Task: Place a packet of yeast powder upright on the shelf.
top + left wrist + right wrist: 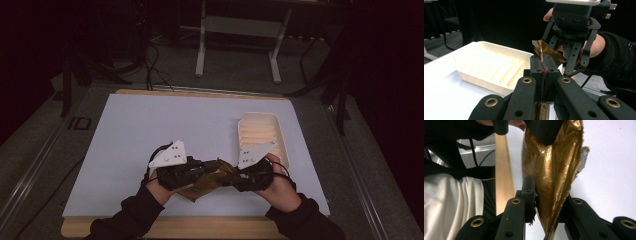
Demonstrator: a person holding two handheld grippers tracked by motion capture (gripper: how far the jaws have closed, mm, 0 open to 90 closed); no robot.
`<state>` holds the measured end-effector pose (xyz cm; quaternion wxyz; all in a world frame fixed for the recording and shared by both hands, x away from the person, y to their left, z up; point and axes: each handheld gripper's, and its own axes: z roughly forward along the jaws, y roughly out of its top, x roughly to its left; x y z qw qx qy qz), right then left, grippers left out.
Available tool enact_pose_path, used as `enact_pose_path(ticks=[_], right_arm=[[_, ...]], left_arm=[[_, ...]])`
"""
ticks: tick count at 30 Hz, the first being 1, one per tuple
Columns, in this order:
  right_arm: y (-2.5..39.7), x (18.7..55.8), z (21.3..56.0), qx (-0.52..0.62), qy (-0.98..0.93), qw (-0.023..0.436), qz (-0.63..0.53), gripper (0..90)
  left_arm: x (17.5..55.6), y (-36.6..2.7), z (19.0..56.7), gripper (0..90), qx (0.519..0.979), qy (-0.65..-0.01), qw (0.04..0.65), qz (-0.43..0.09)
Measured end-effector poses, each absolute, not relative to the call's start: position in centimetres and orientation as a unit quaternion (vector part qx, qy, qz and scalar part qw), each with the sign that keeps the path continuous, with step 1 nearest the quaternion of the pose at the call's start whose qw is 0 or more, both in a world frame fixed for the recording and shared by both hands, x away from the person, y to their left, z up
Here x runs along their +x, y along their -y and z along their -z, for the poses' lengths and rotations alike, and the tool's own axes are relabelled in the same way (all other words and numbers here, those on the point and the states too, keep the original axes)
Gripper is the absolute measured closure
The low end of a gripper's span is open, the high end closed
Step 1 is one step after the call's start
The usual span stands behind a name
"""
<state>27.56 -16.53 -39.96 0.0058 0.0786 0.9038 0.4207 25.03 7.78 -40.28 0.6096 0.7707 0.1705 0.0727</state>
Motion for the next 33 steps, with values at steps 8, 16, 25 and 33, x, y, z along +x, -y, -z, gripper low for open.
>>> enact_pose_path(ticks=[8, 16, 25, 33], right_arm=[[16.4, 27.6, 39.6, 0.071, -0.910, 0.015, -0.407, 77.6], [16.6, 27.8, 38.8, 0.061, -0.909, 0.011, -0.412, 78.2], [17.4, 28.1, 37.3, 0.048, -0.908, 0.038, -0.415, 78.2], [18.5, 28.5, 35.4, 0.037, -0.906, 0.079, -0.414, 78.2]], left_arm=[[25.1, -8.0, 40.1, 82.0, 0.778, -0.166, 0.602, -0.071], [25.0, -8.4, 39.5, 64.9, 0.776, -0.154, 0.607, -0.068], [24.6, -9.7, 39.3, 42.3, 0.765, -0.152, 0.622, -0.074], [24.3, -11.0, 39.9, 23.6, 0.757, -0.167, 0.628, -0.070]])
